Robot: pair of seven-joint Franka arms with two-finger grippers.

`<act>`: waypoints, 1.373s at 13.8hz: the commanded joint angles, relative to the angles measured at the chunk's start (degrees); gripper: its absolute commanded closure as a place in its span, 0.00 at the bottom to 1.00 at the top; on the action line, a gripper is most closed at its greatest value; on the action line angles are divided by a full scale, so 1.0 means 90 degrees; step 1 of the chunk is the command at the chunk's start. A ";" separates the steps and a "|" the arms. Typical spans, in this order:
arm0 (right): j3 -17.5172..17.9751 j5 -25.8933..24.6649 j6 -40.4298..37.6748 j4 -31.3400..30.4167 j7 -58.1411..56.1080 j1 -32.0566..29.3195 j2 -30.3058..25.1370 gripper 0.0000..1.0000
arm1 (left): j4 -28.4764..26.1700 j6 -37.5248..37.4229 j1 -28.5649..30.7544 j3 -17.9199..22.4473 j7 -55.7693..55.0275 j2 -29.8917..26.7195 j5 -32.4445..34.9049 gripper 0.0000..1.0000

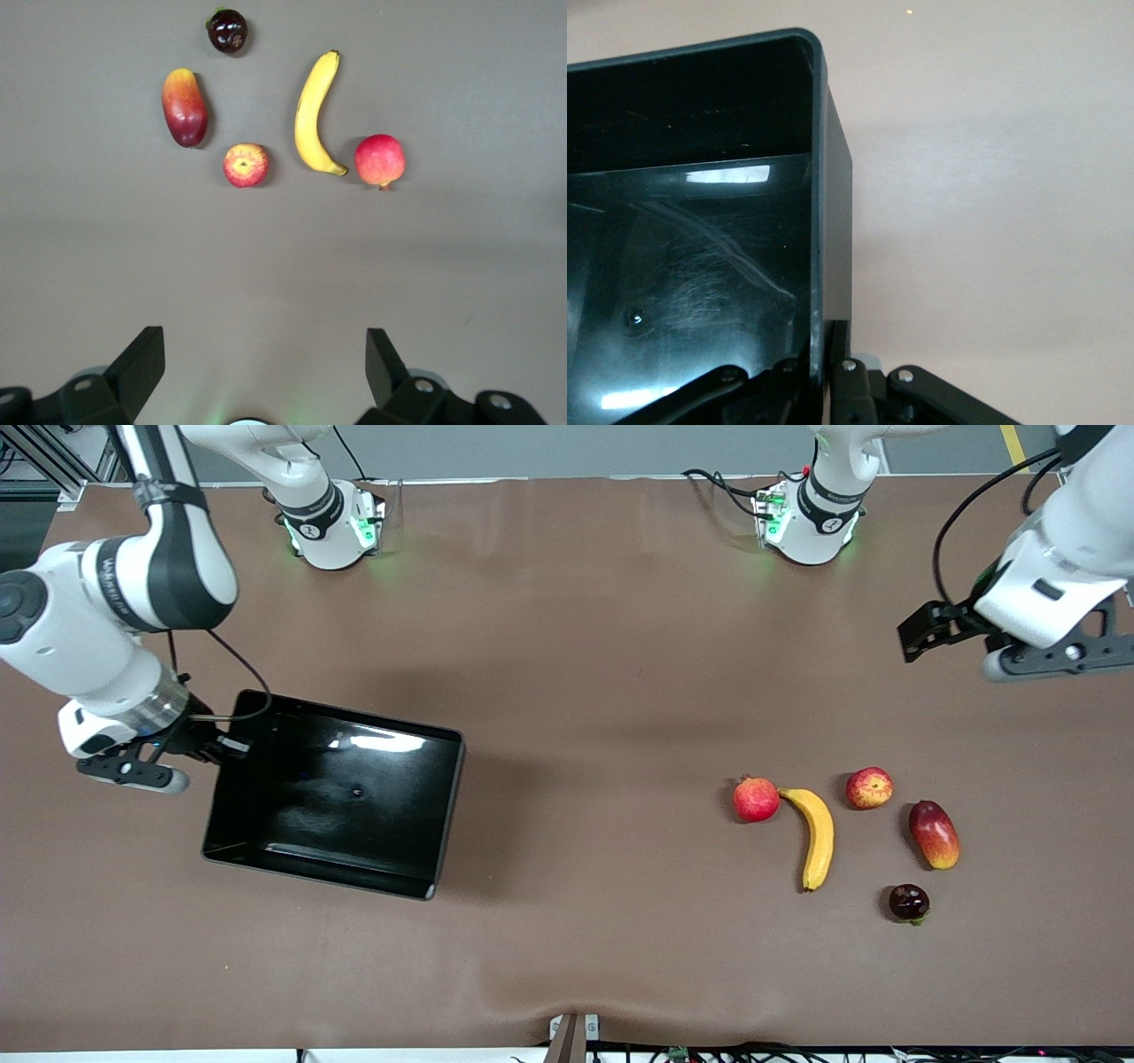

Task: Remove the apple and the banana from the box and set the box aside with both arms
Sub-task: 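Drag the black box away from the fruits with the right gripper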

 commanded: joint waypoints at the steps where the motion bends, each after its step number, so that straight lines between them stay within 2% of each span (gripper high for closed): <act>1: 0.0144 0.0073 0.0494 -0.0315 -0.0671 -0.0410 -0.0080 1.00 | -0.0517 -0.0004 -0.0262 0.0560 0.0240 -0.0509 -0.0366 0.00; 4: 0.0153 0.0151 0.1414 -0.0736 -0.1550 -0.0849 0.0115 1.00 | -0.0781 0.0083 -0.0224 0.0581 0.0250 -0.0764 -0.0406 0.00; 5: 0.0144 0.0364 0.1425 -0.0814 -0.1600 -0.0918 0.0125 1.00 | -0.0849 0.0152 -0.0223 0.0542 0.0211 -0.0813 -0.0406 0.00; 8: 0.0153 0.0473 0.1435 -0.0981 -0.2261 -0.1580 0.0309 1.00 | -0.0840 0.0162 -0.0233 0.0503 0.0133 -0.0813 -0.0406 0.00; 10: 0.0144 0.1066 0.1454 -0.0971 -0.3090 -0.1914 0.0631 1.00 | -0.0840 0.0153 -0.0233 0.0503 0.0114 -0.0823 -0.0425 0.00; 12: 0.0153 0.1565 0.1989 -0.0981 -0.3989 -0.2206 0.1099 1.00 | -0.0840 0.0133 -0.0194 0.0503 0.0113 -0.0823 -0.0426 0.00; 14: 0.0144 0.2005 0.2089 -0.0952 -0.4518 -0.2295 0.1296 1.00 | -0.0831 0.0113 -0.0155 0.0512 0.0113 -0.0823 -0.0426 0.00; 17: 0.0144 0.2075 0.2480 -0.0971 -0.4696 -0.2335 0.1579 1.00 | -0.0811 0.0094 -0.0145 0.0532 0.0113 -0.0823 -0.0426 0.00; 18: 0.0134 0.2075 0.2480 -0.0981 -0.4706 -0.2345 0.1599 0.70 | -0.0792 0.0055 -0.0136 0.0551 0.0133 -0.0833 -0.0426 0.00; 19: 0.0134 0.2075 0.2432 -0.0981 -0.4745 -0.2335 0.1590 0.15 | -0.0772 0.0026 -0.0126 0.0571 0.0143 -0.0833 -0.0426 0.00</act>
